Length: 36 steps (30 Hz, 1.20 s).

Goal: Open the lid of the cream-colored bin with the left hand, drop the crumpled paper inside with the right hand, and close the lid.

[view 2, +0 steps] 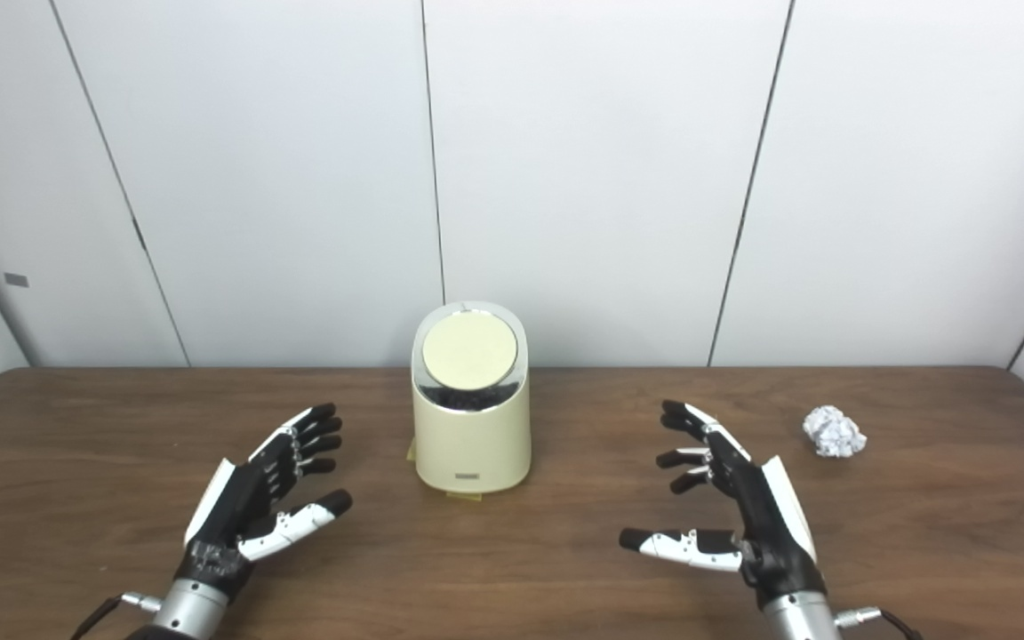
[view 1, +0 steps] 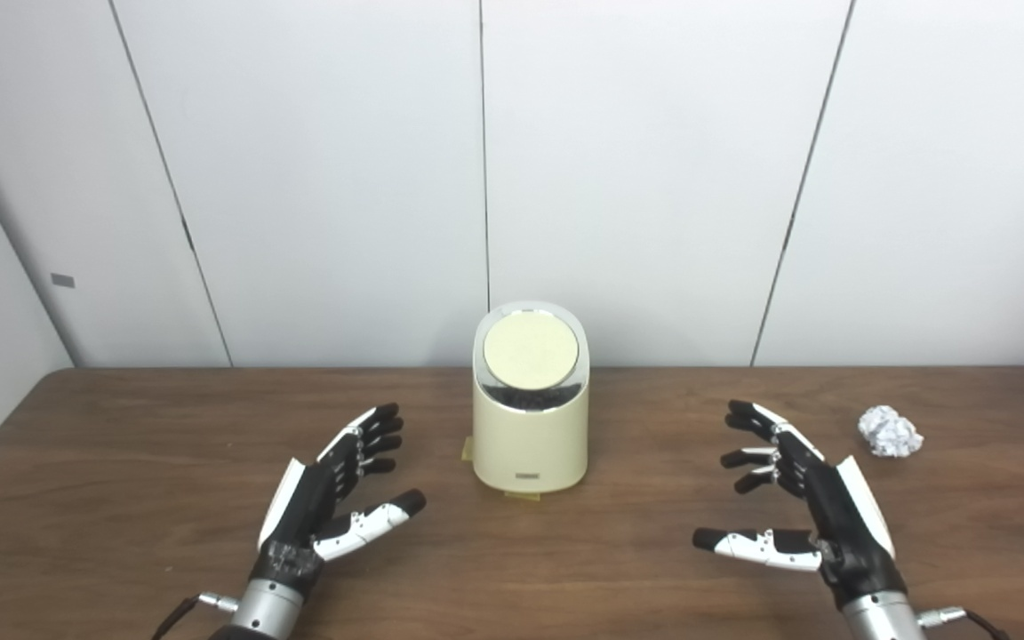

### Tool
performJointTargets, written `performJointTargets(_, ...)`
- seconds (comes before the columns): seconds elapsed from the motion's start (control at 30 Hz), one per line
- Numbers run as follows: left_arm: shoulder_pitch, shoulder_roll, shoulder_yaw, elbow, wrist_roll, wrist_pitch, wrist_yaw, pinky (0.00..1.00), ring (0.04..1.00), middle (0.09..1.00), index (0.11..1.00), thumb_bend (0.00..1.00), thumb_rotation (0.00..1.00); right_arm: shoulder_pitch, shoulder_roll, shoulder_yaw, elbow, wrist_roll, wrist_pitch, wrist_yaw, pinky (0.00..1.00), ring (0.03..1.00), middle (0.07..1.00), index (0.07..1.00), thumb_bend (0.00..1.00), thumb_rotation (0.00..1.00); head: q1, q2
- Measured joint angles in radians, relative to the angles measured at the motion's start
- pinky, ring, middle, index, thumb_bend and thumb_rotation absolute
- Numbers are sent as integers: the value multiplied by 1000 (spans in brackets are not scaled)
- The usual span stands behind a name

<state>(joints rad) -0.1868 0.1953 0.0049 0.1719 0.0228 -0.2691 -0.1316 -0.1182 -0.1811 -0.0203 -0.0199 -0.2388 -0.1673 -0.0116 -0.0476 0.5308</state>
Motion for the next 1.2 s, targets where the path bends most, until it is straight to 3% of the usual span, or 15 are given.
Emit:
performJointTargets(0.17,-1,-8,1,-12,34,10,26,760,850,878,909,835,383,0,0,0,2,-1,-1,0,517,659,816,833,810,151,8,-6)
performJointTargets(0.27,-10,-34,4,-77,80,67,61,705,852,893,921,853,318,0,0,0,3,2,-1,0,523,661,821,837,800,138,15,-11)
performJointTargets(0.4,-100,-43,-1,-136,165,163,90,684,837,885,923,853,286,-1,0,1,22,9,-5,0,513,657,815,831,803,144,18,-15)
performJointTargets(0.5,-184,-34,-9,-142,227,197,106,691,856,872,916,862,303,-1,0,2,34,9,-5,0,513,656,814,828,806,132,23,-17)
performJointTargets(0.57,-223,-33,-14,-140,254,207,123,706,874,874,916,854,305,-2,-1,3,36,10,-7,0,512,658,816,831,802,131,23,-17)
performJointTargets(0.73,-279,-46,-32,-102,270,226,131,918,943,897,931,838,280,-2,-1,3,60,8,-21,0,513,655,811,828,787,140,26,-23)
performJointTargets(0.83,-295,-48,-42,-90,273,253,130,990,981,935,953,838,298,-2,-1,4,64,5,-26,-2,509,650,807,827,779,139,26,-29)
performJointTargets(1.07,-387,-46,-86,-52,339,295,133,975,1000,984,984,895,410,-5,1,7,65,-4,-31,-16,516,652,811,829,766,138,23,-29)
performJointTargets(1.2,-430,-43,-124,-20,395,326,132,943,1000,1000,1000,930,406,-5,2,7,64,-4,-30,-17,524,658,816,830,764,134,20,-32)
